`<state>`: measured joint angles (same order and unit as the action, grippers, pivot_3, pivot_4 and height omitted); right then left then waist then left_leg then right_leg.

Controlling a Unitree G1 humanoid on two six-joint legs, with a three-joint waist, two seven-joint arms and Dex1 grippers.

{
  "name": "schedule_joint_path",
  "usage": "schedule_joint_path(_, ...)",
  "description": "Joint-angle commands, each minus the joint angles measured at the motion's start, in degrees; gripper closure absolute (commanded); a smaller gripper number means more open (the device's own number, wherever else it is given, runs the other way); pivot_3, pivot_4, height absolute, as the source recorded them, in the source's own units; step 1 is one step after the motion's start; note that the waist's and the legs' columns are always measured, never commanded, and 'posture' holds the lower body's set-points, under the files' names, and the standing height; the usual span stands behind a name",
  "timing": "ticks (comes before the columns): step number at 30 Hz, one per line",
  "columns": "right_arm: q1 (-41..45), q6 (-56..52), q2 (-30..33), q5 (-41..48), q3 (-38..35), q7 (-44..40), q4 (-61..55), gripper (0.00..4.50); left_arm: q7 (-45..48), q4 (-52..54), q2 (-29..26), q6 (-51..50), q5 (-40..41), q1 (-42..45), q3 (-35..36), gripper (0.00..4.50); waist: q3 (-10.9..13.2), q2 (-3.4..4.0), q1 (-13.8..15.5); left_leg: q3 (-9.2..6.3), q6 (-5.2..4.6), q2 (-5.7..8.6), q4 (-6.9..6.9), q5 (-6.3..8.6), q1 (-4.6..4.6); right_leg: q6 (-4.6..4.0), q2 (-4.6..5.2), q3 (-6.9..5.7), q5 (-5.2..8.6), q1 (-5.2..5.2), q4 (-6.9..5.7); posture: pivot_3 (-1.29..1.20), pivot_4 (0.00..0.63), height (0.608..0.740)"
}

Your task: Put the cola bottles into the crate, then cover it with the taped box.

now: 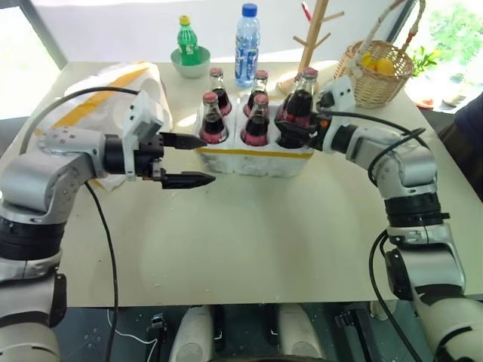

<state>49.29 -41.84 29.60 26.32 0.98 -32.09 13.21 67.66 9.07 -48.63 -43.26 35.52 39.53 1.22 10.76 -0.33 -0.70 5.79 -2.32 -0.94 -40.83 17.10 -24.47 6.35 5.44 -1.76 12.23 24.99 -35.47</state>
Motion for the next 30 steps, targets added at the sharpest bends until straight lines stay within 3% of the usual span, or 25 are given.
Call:
schedule_joint_path(1,1.7,1.4,2.0,-1.1,-2.7,-0.5,-3.8,1.66,0.1,-0.2,-0.5,1.5,-0.1,0.7,1.5,0.0,0.0,0.0,0.0,-0.01,0.0,0.0,0.0,0.0,-0.01,0.0,0.0,-0.01,0.0,0.0,0.0,0.0,0.15,0.74)
schedule_joint_path(5,0.6,2.1,1.8,-3.1,-1.6,-1.0,-3.4,1.66,0.1,-0.9,0.0,2.0,-0.4,1.0,0.9,0.0,0.0,0.0,0.1,0.0,0.0,0.01,0.01,0.0,-0.03,0.0,0.0,-0.01,0.0,0.0,0.01,0.0,0.15,0.74)
schedule_joint_path(7,0.0,2.3,1.0,-3.7,-1.0,-1.0,-2.5,0.63,0.2,-1.3,0.1,2.3,-0.6,1.1,0.6,0.0,0.0,0.0,0.2,-0.01,0.0,0.02,0.01,0.0,-0.03,0.0,0.0,-0.01,0.0,-0.01,0.02,0.0,0.15,0.74)
schedule_joint_path(9,-0.2,2.7,0.4,-4.4,-0.8,-1.1,-1.8,0.02,0.3,-1.7,0.1,2.8,-0.8,1.1,0.4,0.0,0.0,-0.01,0.0,-0.01,0.0,0.02,0.01,0.0,-0.02,0.0,0.01,-0.01,0.0,-0.02,0.03,0.0,0.15,0.74)
schedule_joint_path(15,0.1,1.2,3.6,-4.3,-2.6,-3.8,-3.4,0.02,-1.2,-1.1,-3.0,0.8,-0.9,0.0,3.4,0.0,0.0,-0.01,-0.1,0.01,0.0,0.0,0.02,0.0,0.0,0.0,-0.02,-0.01,0.0,0.02,0.01,0.0,0.15,0.74)
schedule_joint_path(19,0.9,-0.4,11.0,-2.7,-3.1,-11.9,-7.1,0.02,-0.7,-2.7,-11.3,-2.3,-0.5,-0.5,9.1,0.0,0.1,-0.05,0.0,0.02,-0.01,-0.01,0.05,0.01,-0.05,0.0,0.0,-0.01,0.01,0.08,0.03,0.0,0.15,0.74)
schedule_joint_path(23,1.6,-2.6,20.0,-0.1,-3.7,-21.5,-9.4,0.02,0.9,-9.1,-26.3,-6.4,-5.8,-1.3,8.6,0.0,0.1,-0.04,-0.1,0.05,-0.02,-0.01,0.19,0.01,-0.07,0.0,0.0,0.0,0.01,0.16,0.16,0.0,0.15,0.74)
schedule_joint_path(27,3.6,-2.9,26.5,0.7,-4.4,-28.7,-6.6,0.02,4.7,-18.2,-36.8,-6.3,-8.8,-2.1,8.6,0.0,0.1,-0.04,-0.3,0.16,-0.03,-0.01,0.32,0.02,0.0,-0.01,0.03,0.01,0.02,0.2,0.18,0.0,0.15,0.74)
schedule_joint_path(30,5.8,-1.7,29.0,2.5,-5.7,-34.2,-5.0,0.02,10.1,-25.2,-43.3,-1.1,-13.1,-8.6,7.4,0.0,0.1,-0.04,-0.4,0.29,-0.02,-0.01,0.49,0.02,0.04,-0.08,0.08,0.05,0.06,0.31,0.16,0.0,0.15,0.74)
